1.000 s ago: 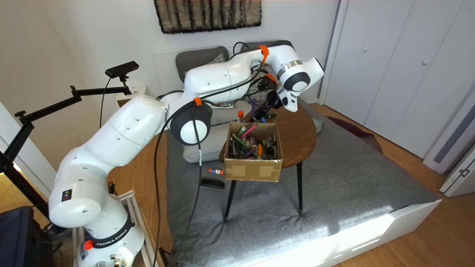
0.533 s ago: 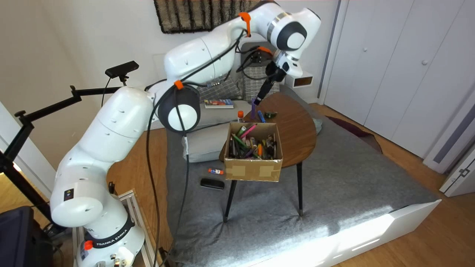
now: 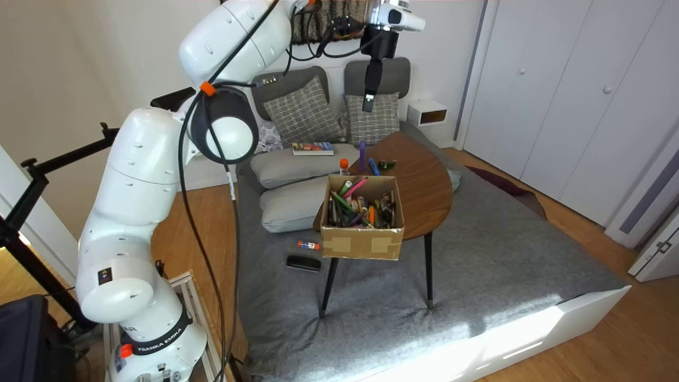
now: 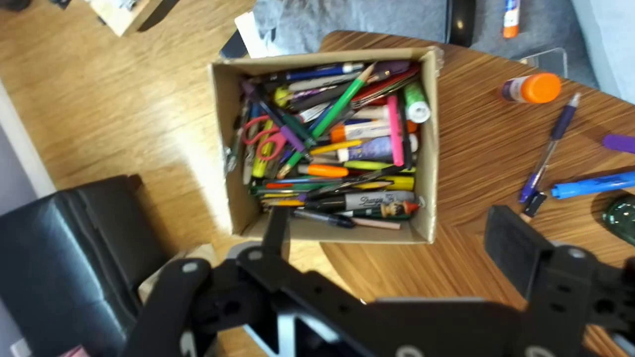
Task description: Remove the glue stick from the box and put it on the table.
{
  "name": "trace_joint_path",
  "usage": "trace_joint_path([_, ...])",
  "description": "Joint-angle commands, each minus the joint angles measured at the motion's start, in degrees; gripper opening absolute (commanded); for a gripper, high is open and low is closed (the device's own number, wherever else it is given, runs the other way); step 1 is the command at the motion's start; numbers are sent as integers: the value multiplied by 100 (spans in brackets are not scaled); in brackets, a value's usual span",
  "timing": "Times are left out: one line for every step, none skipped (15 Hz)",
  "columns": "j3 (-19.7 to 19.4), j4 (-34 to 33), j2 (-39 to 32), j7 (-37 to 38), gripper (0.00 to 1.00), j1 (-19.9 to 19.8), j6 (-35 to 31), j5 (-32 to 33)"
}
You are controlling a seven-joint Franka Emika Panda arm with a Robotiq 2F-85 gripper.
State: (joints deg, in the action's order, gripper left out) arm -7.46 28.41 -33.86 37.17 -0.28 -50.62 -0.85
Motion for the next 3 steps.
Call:
trace_joint_path([80, -742, -348, -107, 100, -115, 375, 69])
trace_joint_path([82, -541, -229, -87, 100, -110, 286, 77])
trace_joint_path([82, -192, -58, -76, 100, -77, 112, 97])
